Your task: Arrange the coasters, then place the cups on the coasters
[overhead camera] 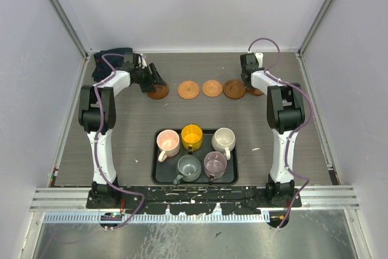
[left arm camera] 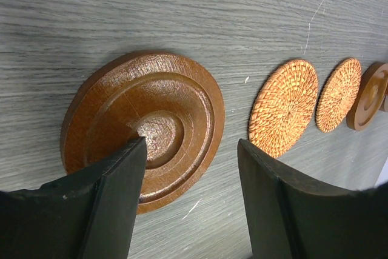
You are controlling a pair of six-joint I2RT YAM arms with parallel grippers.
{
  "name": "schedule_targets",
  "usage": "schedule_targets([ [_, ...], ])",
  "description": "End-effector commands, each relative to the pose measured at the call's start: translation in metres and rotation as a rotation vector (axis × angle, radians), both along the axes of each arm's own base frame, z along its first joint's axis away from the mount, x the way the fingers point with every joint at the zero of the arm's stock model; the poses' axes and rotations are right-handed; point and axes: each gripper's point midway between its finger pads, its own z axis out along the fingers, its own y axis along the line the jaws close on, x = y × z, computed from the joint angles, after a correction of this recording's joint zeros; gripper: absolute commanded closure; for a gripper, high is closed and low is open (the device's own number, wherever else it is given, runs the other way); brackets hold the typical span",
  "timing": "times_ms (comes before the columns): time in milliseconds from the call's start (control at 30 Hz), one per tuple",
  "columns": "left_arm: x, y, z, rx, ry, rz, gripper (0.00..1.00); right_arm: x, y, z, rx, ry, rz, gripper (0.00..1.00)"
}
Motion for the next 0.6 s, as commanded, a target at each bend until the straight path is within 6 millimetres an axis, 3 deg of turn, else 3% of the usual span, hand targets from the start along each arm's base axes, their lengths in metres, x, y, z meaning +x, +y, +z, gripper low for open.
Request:
schedule_targets([
  [0, -0.007, 0.017, -0.010, 0.054, 0.042, 0.049, 0.36, -0.039, 0.028, -0.030, 0.055, 0.170, 0.063, 0.90],
  [467, 0.012, 0.062, 0.005, 0.089, 0.003, 0.147, 0.36, -0.047, 0.037, -0.027, 0.071, 0.173, 0.067, 0.90],
  [567, 0.016, 0.065, 0.008, 0.083, 0.000, 0.144, 0.36, -0.049, 0.040, -0.027, 0.081, 0.174, 0.074, 0.90],
])
